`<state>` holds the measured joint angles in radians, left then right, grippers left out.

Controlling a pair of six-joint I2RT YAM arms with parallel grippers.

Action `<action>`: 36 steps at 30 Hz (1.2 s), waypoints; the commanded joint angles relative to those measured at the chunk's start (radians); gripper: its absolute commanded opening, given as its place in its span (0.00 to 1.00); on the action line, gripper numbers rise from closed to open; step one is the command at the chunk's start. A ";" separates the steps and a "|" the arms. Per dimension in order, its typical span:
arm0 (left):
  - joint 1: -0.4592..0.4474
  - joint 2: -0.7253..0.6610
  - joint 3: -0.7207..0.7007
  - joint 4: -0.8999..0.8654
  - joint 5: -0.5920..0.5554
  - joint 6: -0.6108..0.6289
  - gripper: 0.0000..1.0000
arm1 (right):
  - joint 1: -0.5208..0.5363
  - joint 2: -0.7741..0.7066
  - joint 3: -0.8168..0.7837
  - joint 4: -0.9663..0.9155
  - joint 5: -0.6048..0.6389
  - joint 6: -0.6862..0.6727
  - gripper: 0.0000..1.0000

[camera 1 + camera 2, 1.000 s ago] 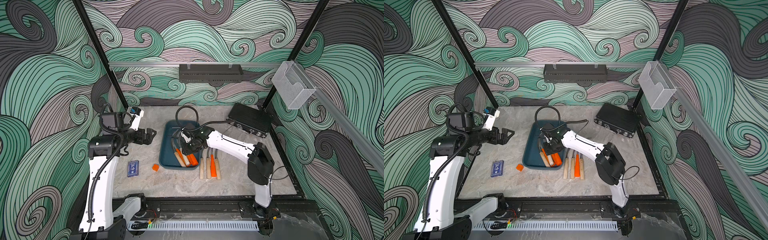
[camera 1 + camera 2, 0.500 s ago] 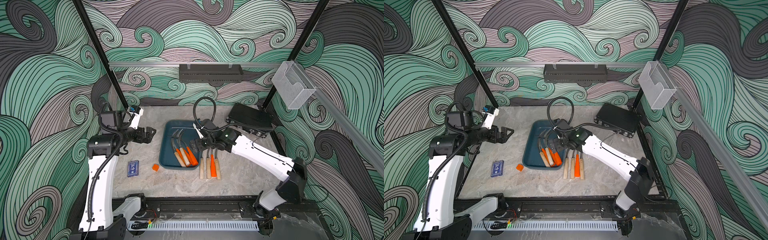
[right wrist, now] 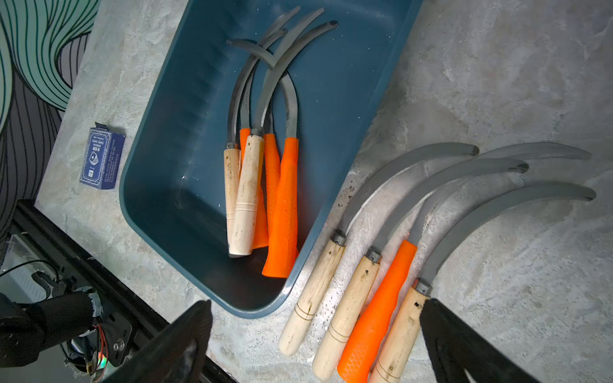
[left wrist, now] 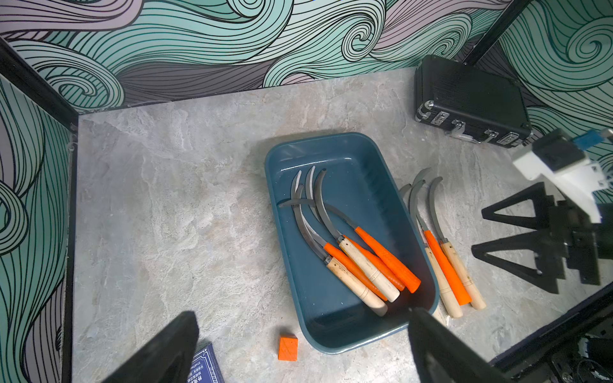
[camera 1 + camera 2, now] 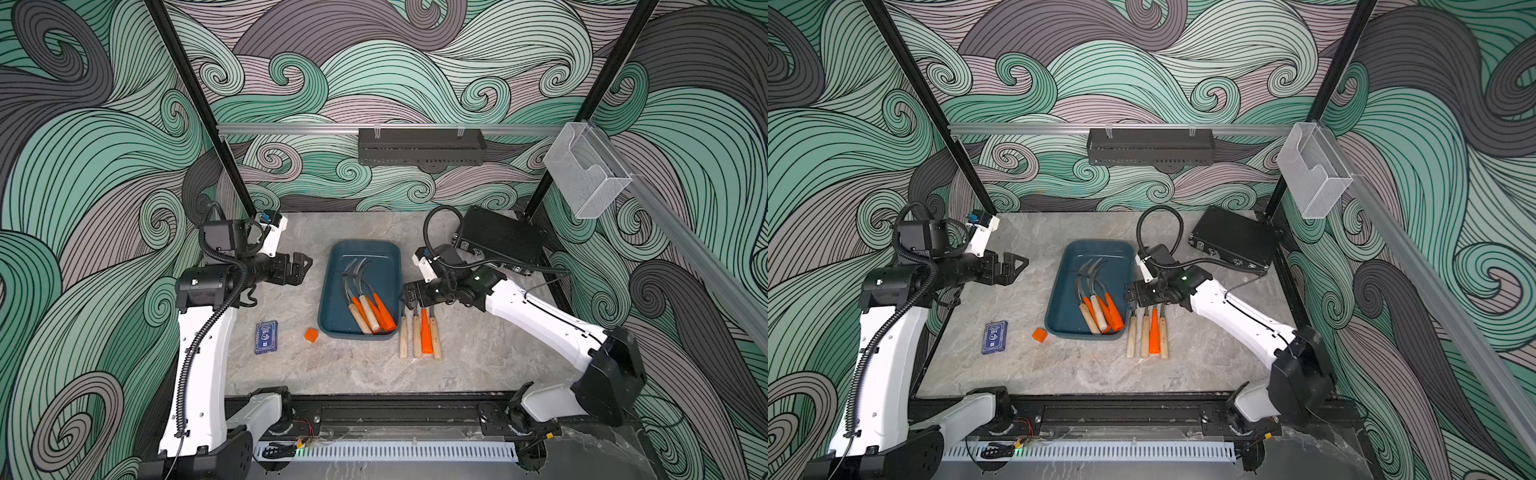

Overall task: Put small sickles into storage boxes
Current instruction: Pick up the sickle at the center of the board.

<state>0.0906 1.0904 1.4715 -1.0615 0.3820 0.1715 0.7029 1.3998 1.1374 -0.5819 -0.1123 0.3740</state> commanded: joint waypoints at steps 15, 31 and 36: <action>0.006 0.027 0.060 -0.040 0.002 -0.008 0.99 | -0.006 -0.219 -0.164 0.038 -0.035 0.037 0.94; 0.006 0.026 0.016 -0.007 0.049 -0.008 0.99 | -0.006 -0.292 -0.221 -0.162 0.080 0.125 0.74; 0.005 0.031 0.002 -0.001 0.061 -0.008 0.99 | -0.006 -0.284 -0.251 -0.212 0.103 0.148 0.67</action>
<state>0.0906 1.1183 1.4754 -1.0718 0.4149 0.1711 0.7010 1.1110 0.9047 -0.7307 -0.0475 0.4946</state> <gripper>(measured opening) 0.986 0.677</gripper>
